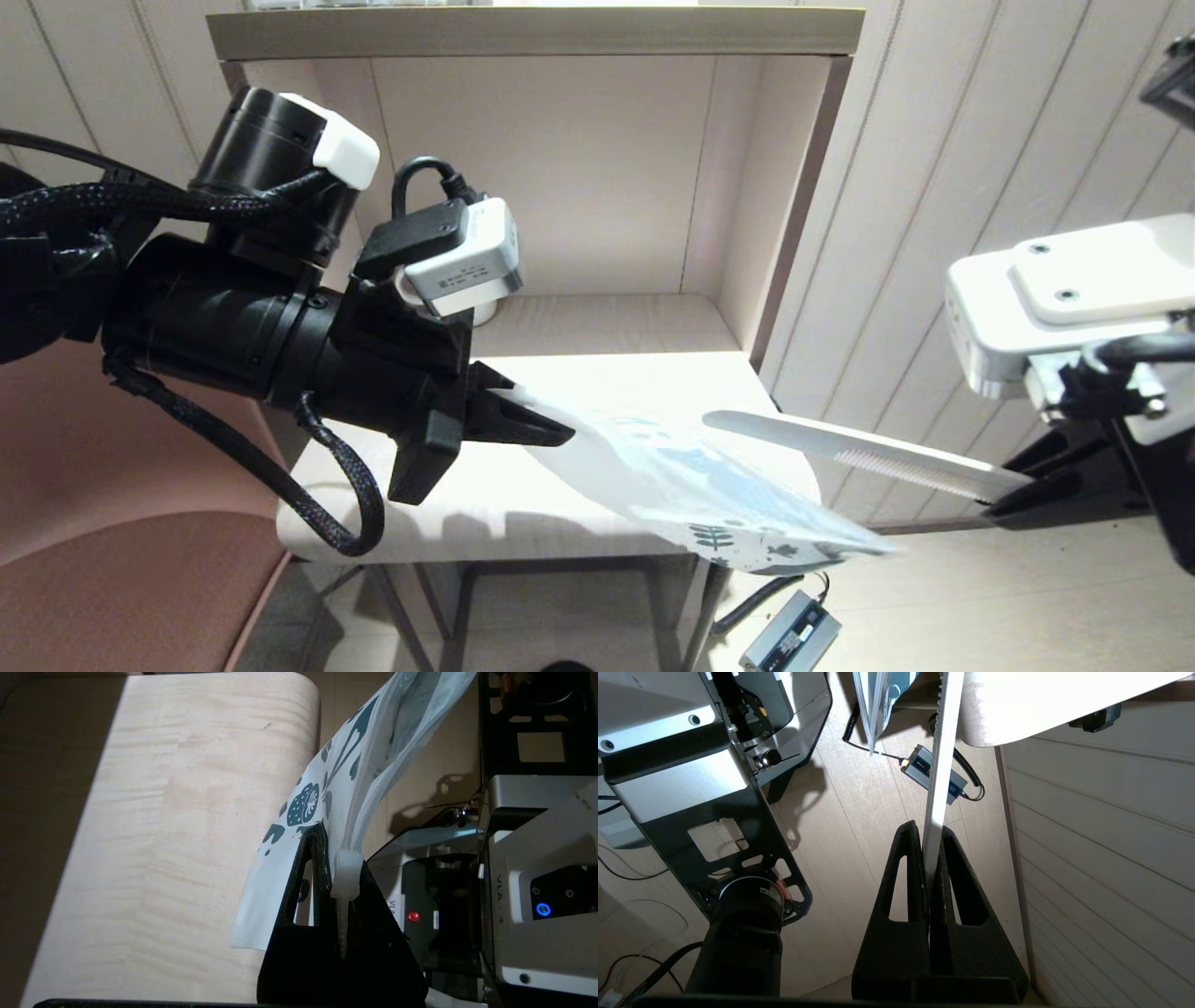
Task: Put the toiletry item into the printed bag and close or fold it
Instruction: Place the comb into the storage bag
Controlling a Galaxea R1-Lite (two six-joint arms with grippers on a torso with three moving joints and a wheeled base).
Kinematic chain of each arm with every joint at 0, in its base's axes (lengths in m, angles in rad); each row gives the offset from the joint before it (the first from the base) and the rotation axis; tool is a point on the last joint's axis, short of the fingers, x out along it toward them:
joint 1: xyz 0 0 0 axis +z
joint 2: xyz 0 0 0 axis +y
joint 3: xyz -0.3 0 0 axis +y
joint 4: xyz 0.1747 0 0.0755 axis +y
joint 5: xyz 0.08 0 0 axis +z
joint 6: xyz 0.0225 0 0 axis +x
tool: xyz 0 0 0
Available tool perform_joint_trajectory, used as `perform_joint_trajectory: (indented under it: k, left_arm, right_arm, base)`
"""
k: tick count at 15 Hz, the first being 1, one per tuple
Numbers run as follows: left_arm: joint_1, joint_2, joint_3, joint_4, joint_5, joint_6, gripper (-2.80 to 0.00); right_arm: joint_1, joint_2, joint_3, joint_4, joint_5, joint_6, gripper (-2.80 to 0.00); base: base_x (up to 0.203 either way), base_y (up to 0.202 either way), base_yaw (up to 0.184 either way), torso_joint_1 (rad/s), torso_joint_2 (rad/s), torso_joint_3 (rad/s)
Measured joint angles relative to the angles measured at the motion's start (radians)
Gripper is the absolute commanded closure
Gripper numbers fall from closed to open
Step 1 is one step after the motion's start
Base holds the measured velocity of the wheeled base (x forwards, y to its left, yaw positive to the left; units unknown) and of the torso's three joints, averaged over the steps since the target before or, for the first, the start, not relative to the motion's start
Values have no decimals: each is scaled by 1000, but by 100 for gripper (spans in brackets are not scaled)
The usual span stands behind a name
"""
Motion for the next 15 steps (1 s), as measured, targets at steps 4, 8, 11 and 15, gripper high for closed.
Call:
perform_joint_trajectory:
  k: [4, 8, 11, 15]
  left_arm:
    - [0, 7, 2, -4, 1, 0, 0]
    - [0, 16, 2, -6, 1, 0, 0]
    - [0, 25, 1, -21, 0, 0, 0]
    - [0, 33, 2, -23, -1, -3, 0]
  right_arm:
    - [5, -2, 1, 11, 1, 0, 0]
    - [10, 0, 5, 15, 3, 2, 0]
    - [19, 4, 8, 22, 5, 3, 0]
    - [20, 30, 10, 26, 6, 3, 0]
  base:
    - [0, 0, 0, 0, 0, 0]
    - [0, 0, 0, 0, 0, 0]
    - [0, 0, 0, 0, 0, 0]
    - [0, 0, 0, 0, 0, 0]
